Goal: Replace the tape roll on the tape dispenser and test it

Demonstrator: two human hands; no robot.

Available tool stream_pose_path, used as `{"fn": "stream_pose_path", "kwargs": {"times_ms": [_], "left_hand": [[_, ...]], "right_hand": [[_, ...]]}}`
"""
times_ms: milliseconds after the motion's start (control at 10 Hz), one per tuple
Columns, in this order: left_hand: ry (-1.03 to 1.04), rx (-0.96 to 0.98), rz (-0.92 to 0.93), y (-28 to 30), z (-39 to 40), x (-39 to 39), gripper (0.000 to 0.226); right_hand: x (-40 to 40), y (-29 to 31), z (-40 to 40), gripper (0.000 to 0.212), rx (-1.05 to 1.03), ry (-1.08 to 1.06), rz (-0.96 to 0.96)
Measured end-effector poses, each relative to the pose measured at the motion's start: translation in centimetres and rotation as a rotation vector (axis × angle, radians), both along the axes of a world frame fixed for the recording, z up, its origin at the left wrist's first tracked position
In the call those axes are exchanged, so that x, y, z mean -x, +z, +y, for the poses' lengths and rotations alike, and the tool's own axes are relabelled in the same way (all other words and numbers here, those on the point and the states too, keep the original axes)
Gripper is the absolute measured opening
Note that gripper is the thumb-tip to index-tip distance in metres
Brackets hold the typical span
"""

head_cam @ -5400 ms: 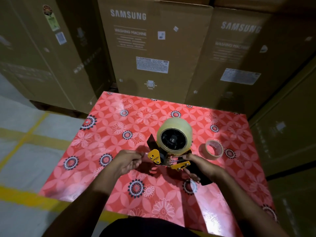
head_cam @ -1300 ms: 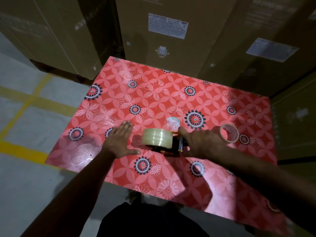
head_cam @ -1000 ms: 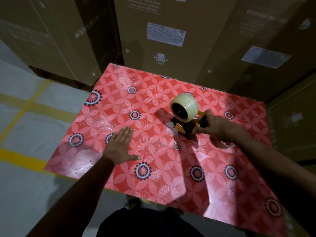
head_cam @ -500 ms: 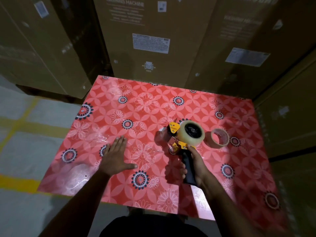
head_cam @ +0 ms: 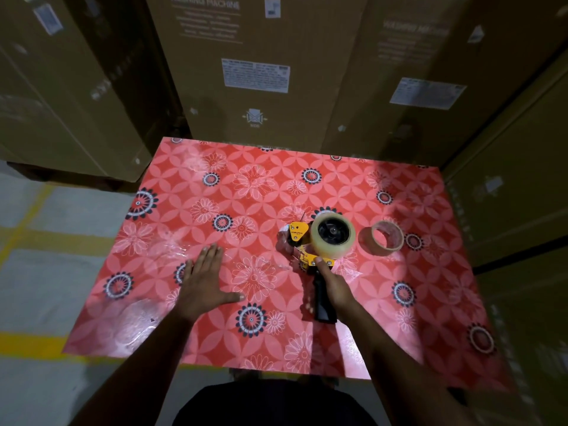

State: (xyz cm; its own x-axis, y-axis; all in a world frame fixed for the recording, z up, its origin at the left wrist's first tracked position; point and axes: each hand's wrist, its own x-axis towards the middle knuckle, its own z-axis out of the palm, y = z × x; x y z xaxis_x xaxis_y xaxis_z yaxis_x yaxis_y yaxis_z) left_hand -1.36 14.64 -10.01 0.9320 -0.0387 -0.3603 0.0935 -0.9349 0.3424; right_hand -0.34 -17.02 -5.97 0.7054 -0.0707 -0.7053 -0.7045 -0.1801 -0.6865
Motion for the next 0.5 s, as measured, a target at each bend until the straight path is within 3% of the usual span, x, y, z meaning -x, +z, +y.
{"fn": "stream_pose_path", "kwargs": {"times_ms": [200, 300, 400, 500], "left_hand": [[0.017, 0.001, 0.011, 0.7, -0.5, 0.2, 0.142], [0.006, -0.043, 0.033, 0.9, -0.9, 0.1, 0.131], [0.035, -0.018, 0.021, 1.8, -2.2, 0.7, 0.107], [0.005, 0.059, -0.130, 2.3, -4.6, 1.5, 0.084]], "right_hand": [[0.4, 1.6, -0.1, 0.075, 0.286, 0.133, -0.099], [0.9, 1.9, -0.9, 0.053, 0.509, 0.189, -0.241], [2.3, 2.8, -1.7, 0.033, 0.721, 0.245, -0.472], [3.8, 3.1, -2.5, 0.030, 0.890, 0.423, -0.768]]}}
